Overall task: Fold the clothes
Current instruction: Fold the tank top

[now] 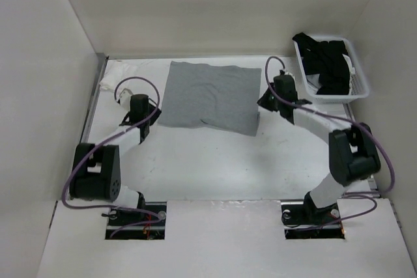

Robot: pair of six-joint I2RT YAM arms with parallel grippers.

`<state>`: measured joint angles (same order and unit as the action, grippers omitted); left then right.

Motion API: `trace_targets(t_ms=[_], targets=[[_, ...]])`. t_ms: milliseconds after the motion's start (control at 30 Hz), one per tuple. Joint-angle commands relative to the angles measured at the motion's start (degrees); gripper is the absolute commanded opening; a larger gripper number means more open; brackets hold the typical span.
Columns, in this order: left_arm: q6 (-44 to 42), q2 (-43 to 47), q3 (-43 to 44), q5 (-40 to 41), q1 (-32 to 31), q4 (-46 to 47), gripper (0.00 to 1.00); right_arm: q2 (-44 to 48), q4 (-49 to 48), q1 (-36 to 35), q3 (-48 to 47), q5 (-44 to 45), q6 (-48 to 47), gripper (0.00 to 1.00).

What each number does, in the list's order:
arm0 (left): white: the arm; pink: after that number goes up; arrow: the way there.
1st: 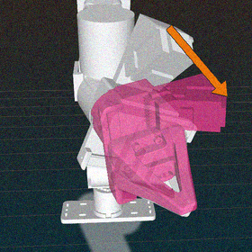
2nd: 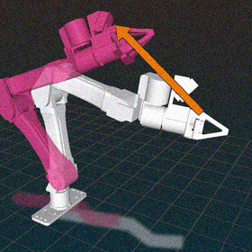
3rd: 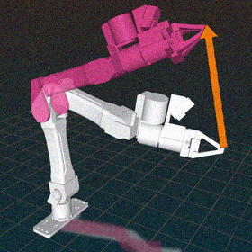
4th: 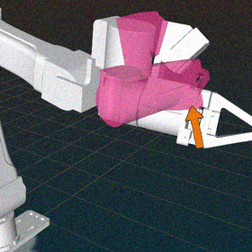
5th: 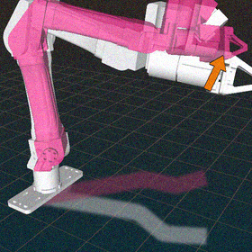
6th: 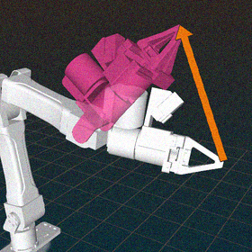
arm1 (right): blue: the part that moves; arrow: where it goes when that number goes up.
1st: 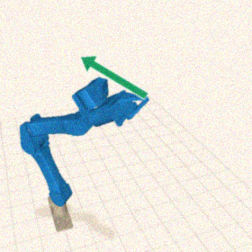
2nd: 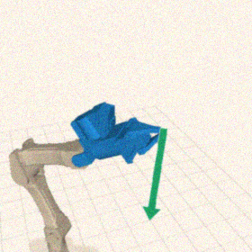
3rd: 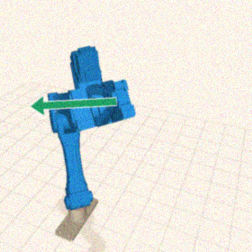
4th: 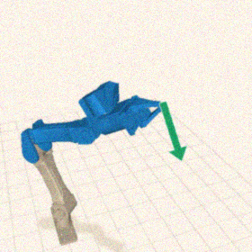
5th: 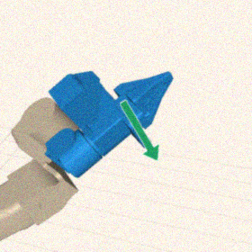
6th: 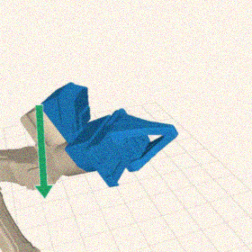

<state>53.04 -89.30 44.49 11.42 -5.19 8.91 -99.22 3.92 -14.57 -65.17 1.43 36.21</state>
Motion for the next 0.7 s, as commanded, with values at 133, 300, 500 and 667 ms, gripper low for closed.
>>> trace_targets(t_ms=[133, 300, 500, 667], targets=[[5.59, 10.28, -15.91, -5.70, 1.54, 10.33, 0.35, 18.87, -14.99, -6.65, 23.57, 1.73, 4.74, 0.01], [6.64, 6.25, -16.11, -10.89, 2.86, 15.00, 0.40, 22.22, -16.31, -8.94, 30.44, 1.82, 5.10, 0.13], [8.31, 0.10, -14.08, -10.63, 3.22, 16.66, 0.30, 23.02, -19.92, -8.24, 36.25, 2.17, 8.44, 0.43], [9.45, -1.76, -13.99, -8.70, 3.21, 17.64, 0.06, 18.02, -21.32, -7.54, 35.99, -0.54, 11.60, 0.48]])
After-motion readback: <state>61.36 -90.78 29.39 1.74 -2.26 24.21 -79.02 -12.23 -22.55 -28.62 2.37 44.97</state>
